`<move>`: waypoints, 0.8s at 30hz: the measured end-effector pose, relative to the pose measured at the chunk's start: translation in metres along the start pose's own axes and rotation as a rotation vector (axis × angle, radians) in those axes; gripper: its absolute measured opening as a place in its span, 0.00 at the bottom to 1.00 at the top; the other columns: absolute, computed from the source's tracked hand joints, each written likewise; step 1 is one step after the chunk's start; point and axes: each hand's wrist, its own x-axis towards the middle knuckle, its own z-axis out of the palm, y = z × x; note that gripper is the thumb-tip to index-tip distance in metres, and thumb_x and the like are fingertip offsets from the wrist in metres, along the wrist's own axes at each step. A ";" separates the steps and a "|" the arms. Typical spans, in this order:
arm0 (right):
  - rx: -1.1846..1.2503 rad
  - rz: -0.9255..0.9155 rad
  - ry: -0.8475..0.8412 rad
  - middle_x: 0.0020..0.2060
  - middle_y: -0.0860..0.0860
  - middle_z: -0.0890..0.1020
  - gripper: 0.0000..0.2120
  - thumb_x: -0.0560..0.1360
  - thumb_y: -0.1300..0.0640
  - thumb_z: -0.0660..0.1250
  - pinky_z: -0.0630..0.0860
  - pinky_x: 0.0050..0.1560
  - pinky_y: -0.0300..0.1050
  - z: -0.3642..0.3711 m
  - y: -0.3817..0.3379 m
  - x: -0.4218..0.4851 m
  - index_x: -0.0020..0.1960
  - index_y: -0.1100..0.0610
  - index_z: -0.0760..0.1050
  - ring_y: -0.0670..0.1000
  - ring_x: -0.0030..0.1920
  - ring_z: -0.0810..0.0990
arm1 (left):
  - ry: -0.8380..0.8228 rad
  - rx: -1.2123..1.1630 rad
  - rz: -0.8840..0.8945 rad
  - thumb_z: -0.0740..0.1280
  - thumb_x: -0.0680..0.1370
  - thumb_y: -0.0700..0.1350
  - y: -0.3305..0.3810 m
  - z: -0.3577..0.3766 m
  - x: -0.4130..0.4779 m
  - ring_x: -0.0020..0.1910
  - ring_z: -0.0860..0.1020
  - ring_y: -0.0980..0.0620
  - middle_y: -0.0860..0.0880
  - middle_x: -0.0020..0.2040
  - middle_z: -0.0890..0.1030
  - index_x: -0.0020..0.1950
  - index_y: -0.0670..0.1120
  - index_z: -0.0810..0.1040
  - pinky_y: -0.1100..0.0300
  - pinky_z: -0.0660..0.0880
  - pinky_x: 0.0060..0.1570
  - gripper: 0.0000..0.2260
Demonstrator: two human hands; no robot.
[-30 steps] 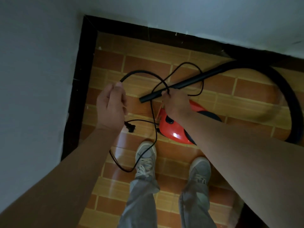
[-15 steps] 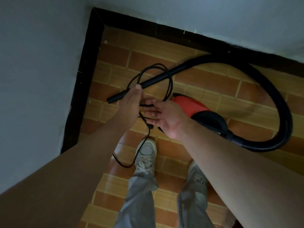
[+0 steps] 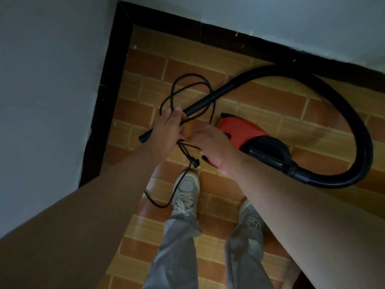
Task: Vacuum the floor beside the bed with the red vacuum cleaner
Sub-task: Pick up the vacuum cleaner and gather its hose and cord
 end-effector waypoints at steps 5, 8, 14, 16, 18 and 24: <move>-0.414 -0.115 -0.088 0.72 0.49 0.70 0.33 0.76 0.53 0.72 0.65 0.58 0.38 0.021 0.013 -0.004 0.77 0.51 0.63 0.47 0.68 0.69 | -0.054 -0.129 -0.023 0.70 0.80 0.47 -0.002 -0.017 0.001 0.33 0.71 0.56 0.49 0.41 0.77 0.53 0.47 0.72 0.55 0.72 0.43 0.08; -0.532 -0.227 -0.008 0.67 0.53 0.76 0.24 0.79 0.52 0.67 0.71 0.57 0.43 0.039 0.014 0.005 0.73 0.54 0.68 0.51 0.65 0.74 | 0.000 -0.164 -0.063 0.70 0.79 0.44 -0.001 -0.026 0.002 0.39 0.74 0.47 0.36 0.52 0.78 0.54 0.47 0.71 0.56 0.72 0.38 0.09; -0.564 -0.259 0.030 0.39 0.52 0.77 0.10 0.83 0.55 0.59 0.65 0.34 0.42 0.074 0.027 0.014 0.56 0.58 0.76 0.51 0.36 0.74 | 0.280 -0.174 -0.161 0.68 0.81 0.40 -0.003 -0.047 0.002 0.25 0.72 0.55 0.48 0.36 0.76 0.54 0.45 0.73 0.57 0.72 0.33 0.05; -0.579 -0.256 0.008 0.34 0.49 0.74 0.08 0.83 0.55 0.59 0.62 0.28 0.41 0.082 0.033 0.013 0.50 0.54 0.75 0.48 0.31 0.72 | 0.319 -0.146 -0.231 0.67 0.80 0.39 -0.013 -0.056 0.004 0.23 0.72 0.55 0.47 0.35 0.74 0.54 0.44 0.73 0.57 0.74 0.33 0.05; -0.577 -0.230 -0.005 0.31 0.47 0.71 0.14 0.83 0.56 0.60 0.59 0.23 0.34 0.088 0.044 0.016 0.39 0.48 0.69 0.45 0.28 0.69 | 0.323 -0.049 -0.269 0.65 0.80 0.37 -0.028 -0.063 0.007 0.23 0.74 0.54 0.45 0.36 0.74 0.52 0.42 0.72 0.58 0.77 0.31 0.03; -0.577 -0.187 0.015 0.32 0.47 0.73 0.13 0.82 0.55 0.61 0.60 0.27 0.38 0.098 0.073 0.029 0.39 0.50 0.71 0.46 0.31 0.71 | 0.179 -0.105 -0.392 0.62 0.84 0.45 -0.064 -0.063 0.012 0.34 0.78 0.50 0.45 0.38 0.77 0.51 0.40 0.75 0.53 0.79 0.40 0.08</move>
